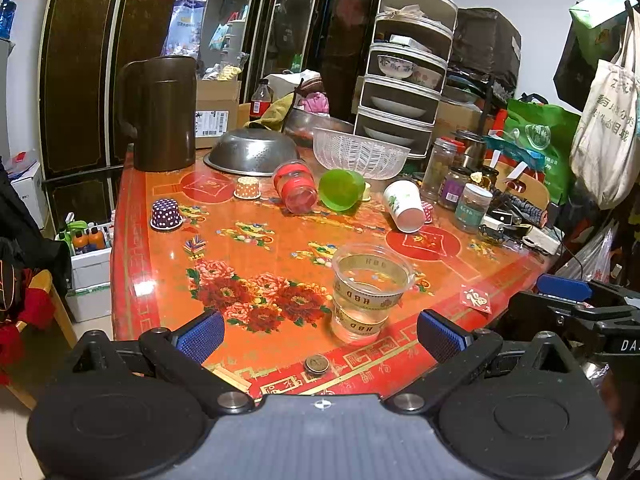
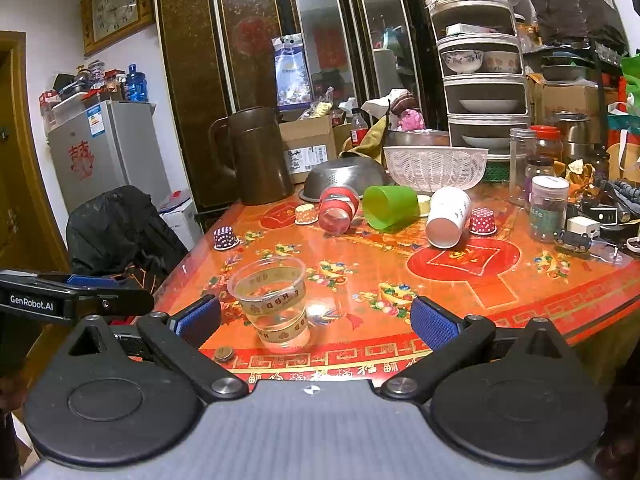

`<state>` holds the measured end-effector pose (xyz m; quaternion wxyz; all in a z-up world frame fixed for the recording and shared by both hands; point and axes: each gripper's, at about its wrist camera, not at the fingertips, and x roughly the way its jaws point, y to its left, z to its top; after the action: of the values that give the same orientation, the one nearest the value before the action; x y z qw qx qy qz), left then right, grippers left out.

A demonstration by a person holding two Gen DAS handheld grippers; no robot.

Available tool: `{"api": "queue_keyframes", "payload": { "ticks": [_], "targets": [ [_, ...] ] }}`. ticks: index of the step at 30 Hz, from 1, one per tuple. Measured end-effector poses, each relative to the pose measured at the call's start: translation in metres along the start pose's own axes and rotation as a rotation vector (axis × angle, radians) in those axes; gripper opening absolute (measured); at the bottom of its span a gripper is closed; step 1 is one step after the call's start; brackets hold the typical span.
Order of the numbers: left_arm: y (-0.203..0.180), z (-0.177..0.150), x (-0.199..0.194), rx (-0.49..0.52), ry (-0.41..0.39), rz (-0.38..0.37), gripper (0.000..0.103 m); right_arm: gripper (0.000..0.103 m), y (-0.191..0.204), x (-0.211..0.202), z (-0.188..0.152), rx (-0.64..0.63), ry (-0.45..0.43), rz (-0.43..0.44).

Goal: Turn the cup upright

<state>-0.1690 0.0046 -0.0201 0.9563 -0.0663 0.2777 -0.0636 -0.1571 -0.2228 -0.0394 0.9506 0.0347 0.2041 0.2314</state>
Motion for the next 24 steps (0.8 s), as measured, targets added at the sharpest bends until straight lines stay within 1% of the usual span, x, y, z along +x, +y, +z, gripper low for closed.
{"api": "queue_keyframes", "payload": {
  "ticks": [24],
  "targets": [
    [-0.0003, -0.0015, 0.0015, -0.001, 0.004, -0.003, 0.103, 0.102, 0.0023, 0.0014, -0.0009, -0.004, 0.008, 0.017]
  ]
}}
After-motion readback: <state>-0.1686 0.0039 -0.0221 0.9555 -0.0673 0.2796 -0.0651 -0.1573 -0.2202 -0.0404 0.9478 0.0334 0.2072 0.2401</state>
